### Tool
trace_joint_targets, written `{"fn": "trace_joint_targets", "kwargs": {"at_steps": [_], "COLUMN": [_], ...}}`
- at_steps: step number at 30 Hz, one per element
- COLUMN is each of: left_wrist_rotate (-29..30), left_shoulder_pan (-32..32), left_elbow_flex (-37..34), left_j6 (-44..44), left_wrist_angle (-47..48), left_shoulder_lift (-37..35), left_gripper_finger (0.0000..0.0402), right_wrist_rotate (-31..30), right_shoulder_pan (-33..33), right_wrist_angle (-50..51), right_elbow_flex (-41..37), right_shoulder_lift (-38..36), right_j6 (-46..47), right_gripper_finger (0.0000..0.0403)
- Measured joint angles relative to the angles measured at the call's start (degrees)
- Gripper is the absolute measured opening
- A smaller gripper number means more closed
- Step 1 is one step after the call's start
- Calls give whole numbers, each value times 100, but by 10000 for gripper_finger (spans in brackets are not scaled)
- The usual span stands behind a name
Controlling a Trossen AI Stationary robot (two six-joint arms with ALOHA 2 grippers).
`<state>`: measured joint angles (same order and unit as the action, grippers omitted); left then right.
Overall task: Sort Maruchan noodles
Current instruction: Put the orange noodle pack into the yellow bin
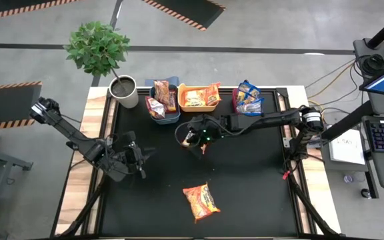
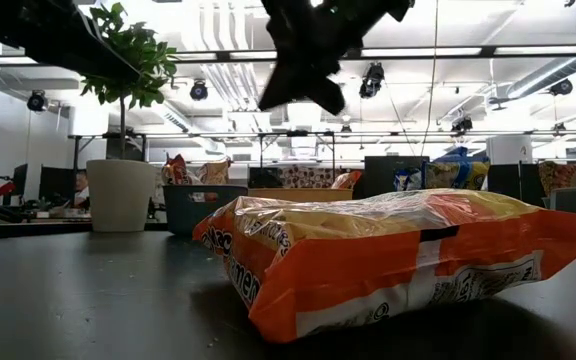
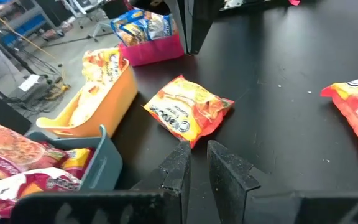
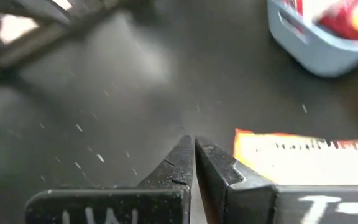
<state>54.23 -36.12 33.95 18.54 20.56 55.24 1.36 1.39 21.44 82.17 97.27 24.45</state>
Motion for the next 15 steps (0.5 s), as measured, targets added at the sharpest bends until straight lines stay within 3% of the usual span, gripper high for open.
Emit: {"fn": "trace_joint_targets", "kwargs": {"at_steps": [5,15], "left_wrist_rotate": [-136,-140], "left_shoulder_pan": [0,10], "left_elbow_flex": [0,0], "left_j6": [59,59], "left_wrist_angle": [-4,-50], "left_shoulder_lift": [2,3], "left_gripper_finger": [38,38], "right_wrist_rotate": [-377,-1303], "right_shoulder_pan": [-41,-63], "right_wrist_angle": [501,381], "right_elbow_flex": [-163,-1155], "right_shoulder_lift": [0,110], "right_j6": [25,623], "right_gripper_finger": [8,8]}}
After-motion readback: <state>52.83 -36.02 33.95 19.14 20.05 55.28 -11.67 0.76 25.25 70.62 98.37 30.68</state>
